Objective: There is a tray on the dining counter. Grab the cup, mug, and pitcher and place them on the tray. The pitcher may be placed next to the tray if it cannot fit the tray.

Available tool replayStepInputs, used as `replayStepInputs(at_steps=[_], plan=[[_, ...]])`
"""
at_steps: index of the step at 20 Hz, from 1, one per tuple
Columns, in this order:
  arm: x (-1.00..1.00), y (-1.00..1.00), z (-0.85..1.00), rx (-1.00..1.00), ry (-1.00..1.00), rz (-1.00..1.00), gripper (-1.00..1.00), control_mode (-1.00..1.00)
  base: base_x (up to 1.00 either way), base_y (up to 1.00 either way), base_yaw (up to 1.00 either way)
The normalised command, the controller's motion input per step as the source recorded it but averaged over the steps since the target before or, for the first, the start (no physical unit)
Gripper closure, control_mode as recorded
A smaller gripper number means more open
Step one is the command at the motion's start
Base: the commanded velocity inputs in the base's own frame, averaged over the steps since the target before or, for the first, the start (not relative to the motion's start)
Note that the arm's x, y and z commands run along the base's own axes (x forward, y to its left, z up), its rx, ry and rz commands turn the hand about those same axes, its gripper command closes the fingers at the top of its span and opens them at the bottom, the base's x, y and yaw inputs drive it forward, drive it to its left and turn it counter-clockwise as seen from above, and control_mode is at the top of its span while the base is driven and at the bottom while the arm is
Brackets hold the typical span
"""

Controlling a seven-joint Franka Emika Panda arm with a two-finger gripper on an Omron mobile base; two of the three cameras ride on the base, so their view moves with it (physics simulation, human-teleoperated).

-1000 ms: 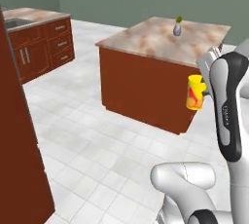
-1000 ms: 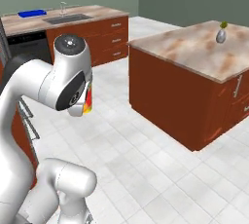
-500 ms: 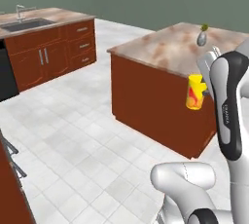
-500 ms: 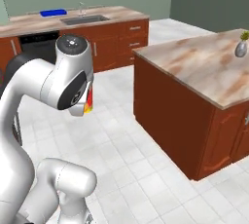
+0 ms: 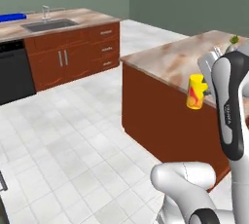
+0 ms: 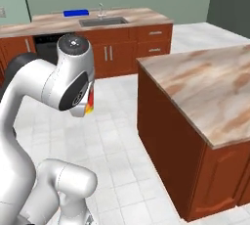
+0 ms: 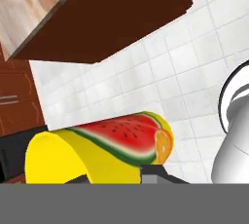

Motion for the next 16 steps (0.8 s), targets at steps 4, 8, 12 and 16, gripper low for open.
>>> replayStepInputs(at_steps=[4, 8, 12, 16], plan=[[0.00, 0.00, 0.00, 0.00, 0.00, 0.00, 1.00, 1.00, 1.00, -0.42, 0.38], [0.00, 0.00, 0.00, 0.00, 0.00, 0.00, 1.00, 1.00, 0.66, -1.00, 0.35], [0.00, 0.00, 0.00, 0.00, 0.00, 0.00, 1.00, 1.00, -0.02, -1.00, 0.25], [0.00, 0.00, 0.00, 0.00, 0.00, 0.00, 1.00, 1.00, -0.28, -1.00, 0.16]])
